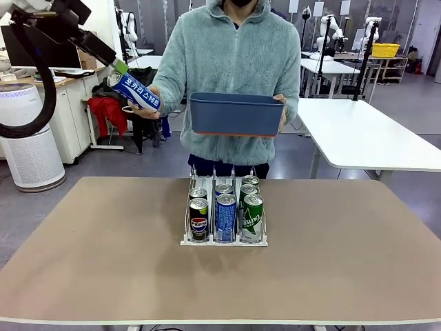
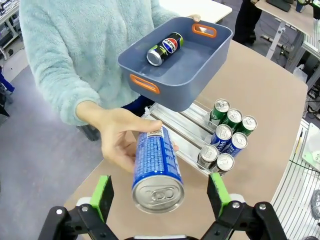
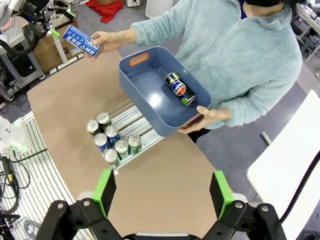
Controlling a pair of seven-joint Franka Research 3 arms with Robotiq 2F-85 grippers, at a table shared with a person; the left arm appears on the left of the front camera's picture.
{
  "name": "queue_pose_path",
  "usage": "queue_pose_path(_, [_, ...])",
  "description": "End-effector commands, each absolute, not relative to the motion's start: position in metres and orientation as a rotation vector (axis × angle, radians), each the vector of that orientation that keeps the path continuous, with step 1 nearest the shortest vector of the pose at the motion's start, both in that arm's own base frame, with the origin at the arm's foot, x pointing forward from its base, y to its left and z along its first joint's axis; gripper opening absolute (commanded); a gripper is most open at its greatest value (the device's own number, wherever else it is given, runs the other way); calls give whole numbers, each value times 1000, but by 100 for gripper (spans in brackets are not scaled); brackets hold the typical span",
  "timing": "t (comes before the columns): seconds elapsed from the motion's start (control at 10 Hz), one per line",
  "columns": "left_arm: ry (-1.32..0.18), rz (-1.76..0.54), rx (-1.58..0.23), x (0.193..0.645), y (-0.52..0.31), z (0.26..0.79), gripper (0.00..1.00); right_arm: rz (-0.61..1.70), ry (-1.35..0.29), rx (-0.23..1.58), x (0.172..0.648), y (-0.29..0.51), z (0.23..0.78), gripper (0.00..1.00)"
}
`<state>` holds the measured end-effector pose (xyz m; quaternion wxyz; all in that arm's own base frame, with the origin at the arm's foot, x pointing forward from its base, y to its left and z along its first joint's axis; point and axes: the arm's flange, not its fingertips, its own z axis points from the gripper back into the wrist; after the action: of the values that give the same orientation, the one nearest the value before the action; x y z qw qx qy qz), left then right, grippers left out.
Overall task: Fill the beverage cans into the dispenser.
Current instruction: Pick up the Ionic drink handed by the human.
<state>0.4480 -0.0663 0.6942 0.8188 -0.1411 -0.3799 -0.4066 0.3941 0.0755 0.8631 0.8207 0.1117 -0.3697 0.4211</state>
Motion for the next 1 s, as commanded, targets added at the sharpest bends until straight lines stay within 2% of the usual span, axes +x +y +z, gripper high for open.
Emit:
queue_pose_path(0.0, [-830,-828,-348,443,-71,679,100,883,-786,241,394,76,863,100])
queue_pose_path(0.9, [-836,-784,-381,459,-74,642,100,883,-786,241,394,76,863,100])
